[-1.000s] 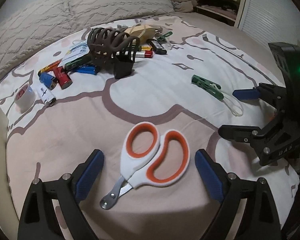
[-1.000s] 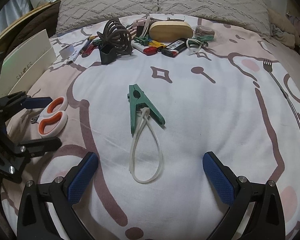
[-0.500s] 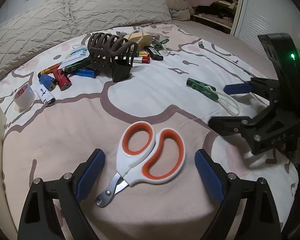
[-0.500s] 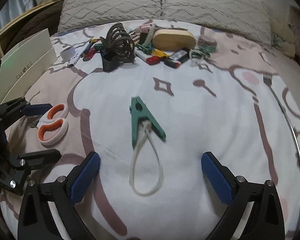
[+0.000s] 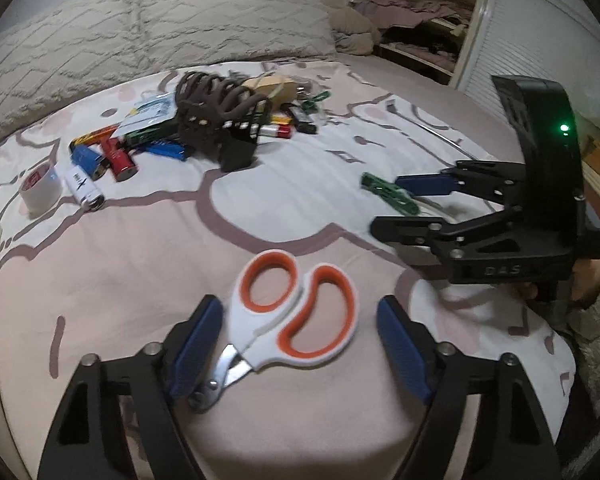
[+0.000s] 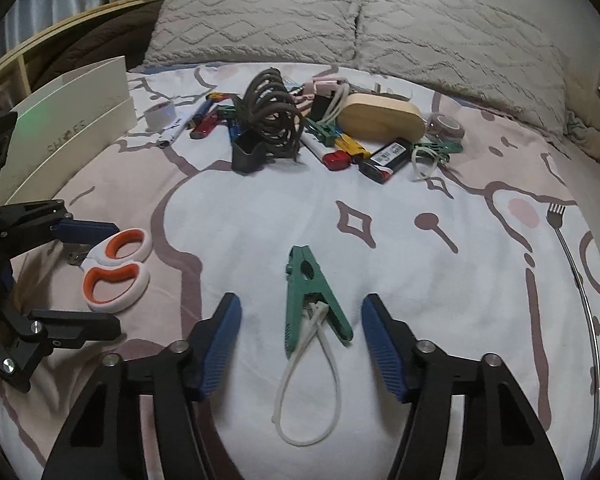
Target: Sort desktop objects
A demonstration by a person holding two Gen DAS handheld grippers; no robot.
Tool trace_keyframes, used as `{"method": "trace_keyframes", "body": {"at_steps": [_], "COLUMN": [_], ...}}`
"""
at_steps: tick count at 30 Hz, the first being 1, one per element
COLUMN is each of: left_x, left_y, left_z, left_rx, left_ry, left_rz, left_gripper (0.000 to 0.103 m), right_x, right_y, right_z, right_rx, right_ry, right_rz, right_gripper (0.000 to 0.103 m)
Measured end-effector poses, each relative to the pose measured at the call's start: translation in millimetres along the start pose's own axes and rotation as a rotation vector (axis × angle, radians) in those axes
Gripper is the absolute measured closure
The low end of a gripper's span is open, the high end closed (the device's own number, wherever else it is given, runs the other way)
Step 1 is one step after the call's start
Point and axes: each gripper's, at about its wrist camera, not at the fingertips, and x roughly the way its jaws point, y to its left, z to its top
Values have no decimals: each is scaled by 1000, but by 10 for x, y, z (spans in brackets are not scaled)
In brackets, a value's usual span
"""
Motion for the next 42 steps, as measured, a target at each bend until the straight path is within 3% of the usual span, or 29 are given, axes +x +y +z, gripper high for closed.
{"method": "trace_keyframes", "body": {"at_steps": [3, 8, 10, 23, 29, 32, 42], "left_x": [11, -5, -13, 32, 58, 58, 52], "left_y": [-22, 30, 54, -36, -82, -75, -108], "left_z": [2, -7, -5, -9, -12, -4, 13], "left_rx": [13, -21, -31, 28, 53, 43, 35], "left_ry": [5, -5, -5, 14, 27, 26, 28], "left_rz": [4, -2, -7, 58, 83, 101, 134], "left_gripper": [26, 39, 39, 36, 33, 39, 39], "right_x": [-21, -46, -46, -24, 6, -10, -48], "right_y": [83, 173, 156, 23, -75, -63, -50], "right_z": [-11, -30, -26, -22, -9, -18, -34], "right_rx": [-37, -81, -77, 7, 103, 104, 84], "right_ry": [-16, -34, -37, -18, 9, -1, -34], "right_rz": [-16, -38, -34, 37, 82, 77, 56], "right_gripper": [55, 68, 72, 71, 71, 71, 71]}}
